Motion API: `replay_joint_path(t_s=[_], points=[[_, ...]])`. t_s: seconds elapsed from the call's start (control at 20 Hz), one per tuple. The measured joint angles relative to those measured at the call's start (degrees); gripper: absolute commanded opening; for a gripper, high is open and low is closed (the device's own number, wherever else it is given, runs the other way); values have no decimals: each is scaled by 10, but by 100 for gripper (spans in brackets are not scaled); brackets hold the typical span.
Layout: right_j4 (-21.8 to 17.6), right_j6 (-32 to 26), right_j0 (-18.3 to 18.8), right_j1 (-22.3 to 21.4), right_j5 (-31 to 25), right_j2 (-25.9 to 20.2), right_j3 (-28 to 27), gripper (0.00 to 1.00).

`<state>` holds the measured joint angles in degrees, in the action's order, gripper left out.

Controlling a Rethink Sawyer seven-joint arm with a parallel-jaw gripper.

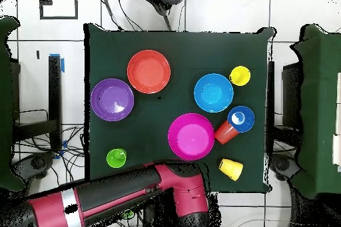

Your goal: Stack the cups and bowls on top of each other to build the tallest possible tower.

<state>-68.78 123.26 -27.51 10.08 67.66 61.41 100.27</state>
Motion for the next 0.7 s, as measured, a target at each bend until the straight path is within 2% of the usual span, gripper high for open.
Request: replay_joint_path(t_s=[0.3, 0.7], points=[[-42, 0, 9, -30, 0, 7, 0, 0], [-55, 0, 19, -54, -11, 7, -3, 0]])
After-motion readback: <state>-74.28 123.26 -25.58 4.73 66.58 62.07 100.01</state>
